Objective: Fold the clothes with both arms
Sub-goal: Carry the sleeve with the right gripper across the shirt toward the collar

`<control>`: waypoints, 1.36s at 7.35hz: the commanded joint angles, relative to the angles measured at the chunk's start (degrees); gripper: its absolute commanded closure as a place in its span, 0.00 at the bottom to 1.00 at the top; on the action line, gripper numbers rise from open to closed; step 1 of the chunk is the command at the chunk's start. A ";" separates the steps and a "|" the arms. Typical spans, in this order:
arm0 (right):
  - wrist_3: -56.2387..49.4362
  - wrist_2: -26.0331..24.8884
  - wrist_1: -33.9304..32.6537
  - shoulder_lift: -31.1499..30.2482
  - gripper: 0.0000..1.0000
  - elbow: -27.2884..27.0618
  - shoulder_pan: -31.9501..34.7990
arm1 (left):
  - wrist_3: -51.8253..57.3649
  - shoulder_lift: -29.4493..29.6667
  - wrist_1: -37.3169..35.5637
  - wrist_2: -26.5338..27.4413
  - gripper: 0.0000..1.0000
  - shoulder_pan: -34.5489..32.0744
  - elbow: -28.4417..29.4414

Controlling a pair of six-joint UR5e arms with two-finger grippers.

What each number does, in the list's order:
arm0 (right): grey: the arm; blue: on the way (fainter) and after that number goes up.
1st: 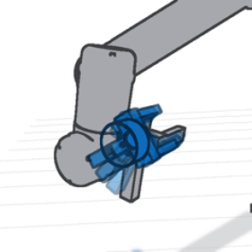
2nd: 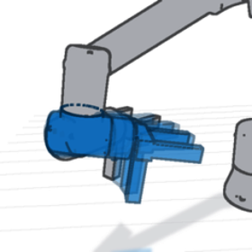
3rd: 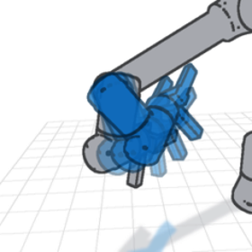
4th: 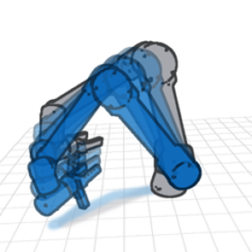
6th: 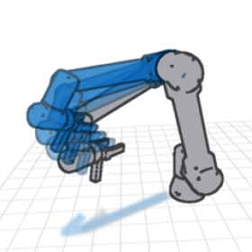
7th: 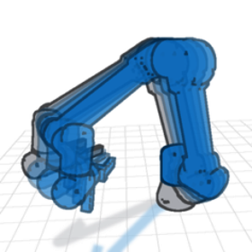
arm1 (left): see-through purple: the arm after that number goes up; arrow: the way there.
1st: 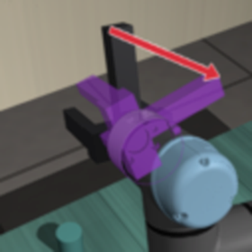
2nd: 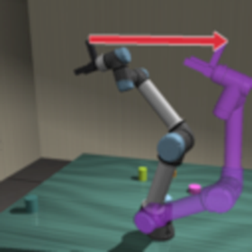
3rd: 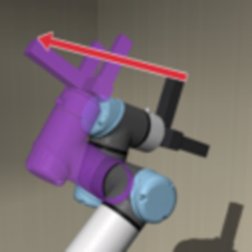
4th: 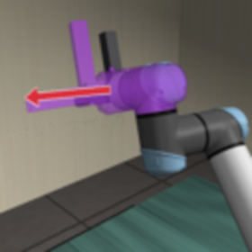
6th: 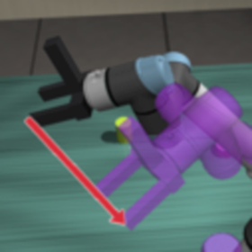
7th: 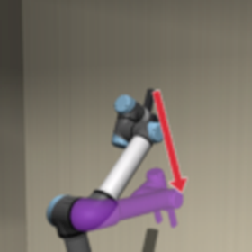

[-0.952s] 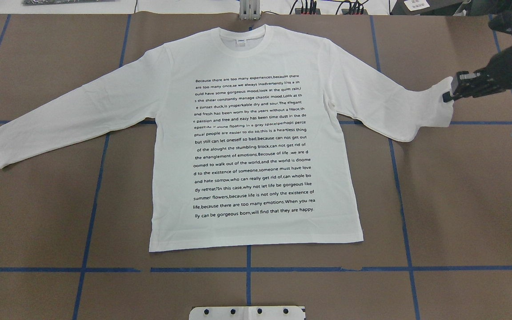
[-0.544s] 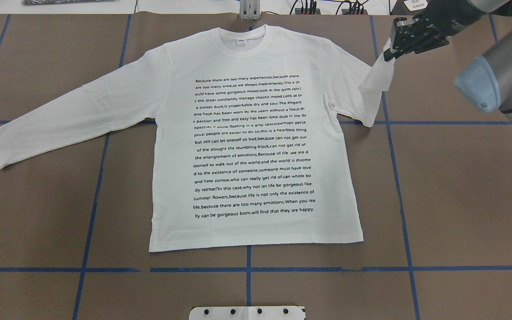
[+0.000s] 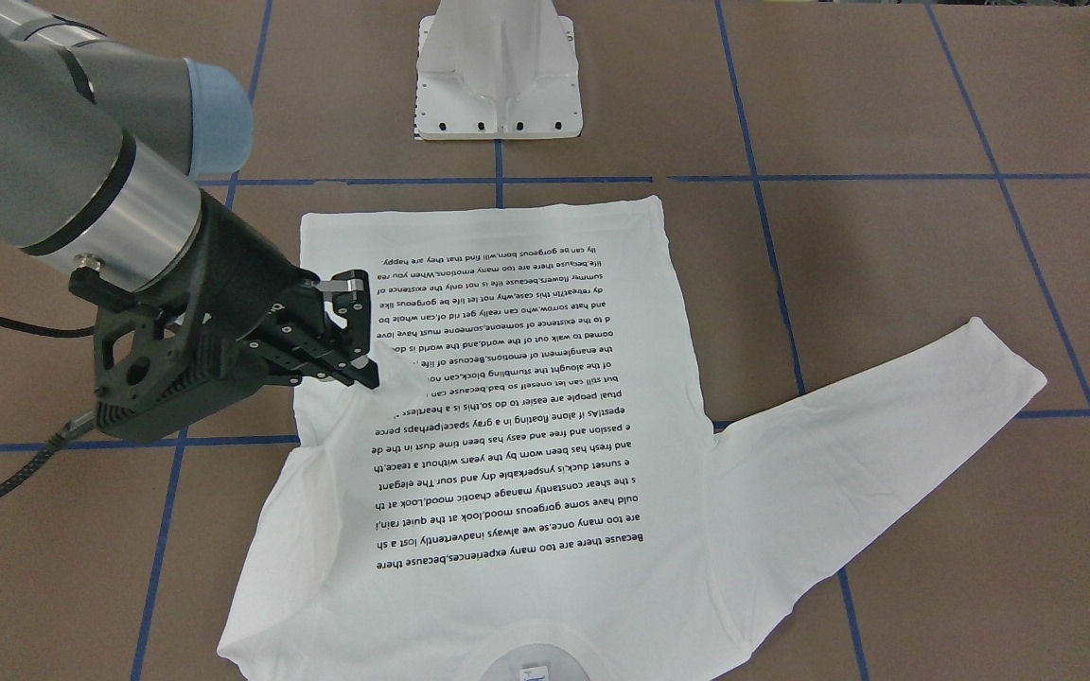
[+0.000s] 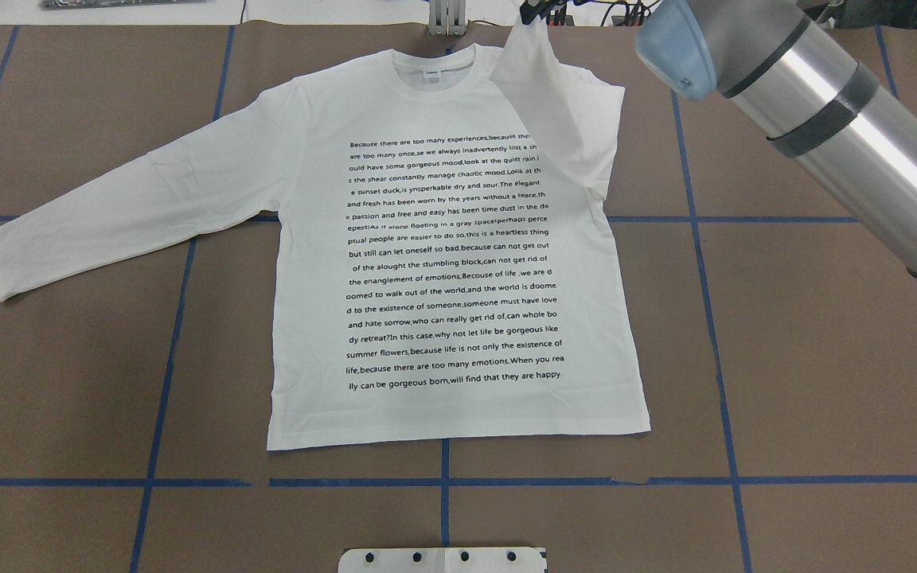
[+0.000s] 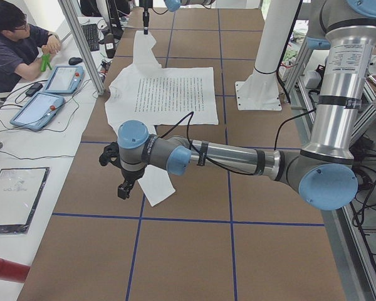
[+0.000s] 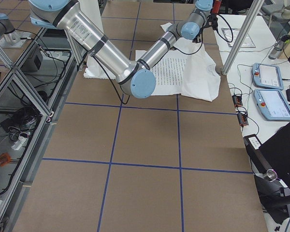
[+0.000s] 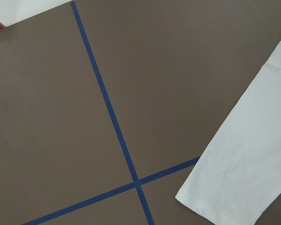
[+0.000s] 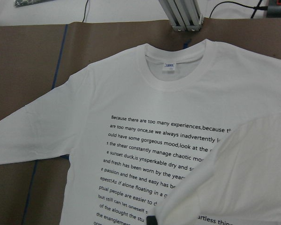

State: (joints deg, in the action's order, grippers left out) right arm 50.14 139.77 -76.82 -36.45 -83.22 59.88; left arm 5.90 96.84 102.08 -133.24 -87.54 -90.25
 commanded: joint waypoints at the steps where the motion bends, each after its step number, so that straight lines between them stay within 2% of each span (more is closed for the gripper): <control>1: 0.13 -2.81 0.44 5.49 1.00 2.44 -3.78 | 0.08 -0.25 -0.04 0.00 0.01 0.00 0.33; 3: 0.13 -8.09 0.53 6.92 1.00 4.38 -8.35 | 0.08 -0.16 -0.04 0.00 0.01 0.00 1.03; 4: 0.13 -10.55 0.53 7.10 1.00 7.00 -10.64 | 0.08 -0.07 0.31 0.00 0.01 0.00 1.65; 5: 0.05 -12.23 0.79 9.19 1.00 12.24 -12.49 | 0.08 0.02 1.97 0.00 0.01 0.00 3.05; 7: -0.04 -16.01 5.69 15.51 1.00 26.90 -15.13 | -0.10 0.19 6.80 0.00 0.01 0.00 7.00; 8: -0.22 -18.20 6.50 17.97 1.00 31.58 -16.88 | -0.10 0.19 6.99 0.09 0.01 0.00 7.28; 9: -0.22 -21.79 6.51 19.39 1.00 33.37 -19.16 | -0.18 0.19 6.91 0.09 0.01 0.00 7.28; 10: -0.22 -23.13 7.29 19.66 1.00 34.17 -20.32 | -0.27 0.11 6.99 0.09 0.01 0.00 7.19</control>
State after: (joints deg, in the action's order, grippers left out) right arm 49.95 119.28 -70.39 -17.98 -51.30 41.53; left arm 5.73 97.00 108.88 -133.17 -87.54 -83.13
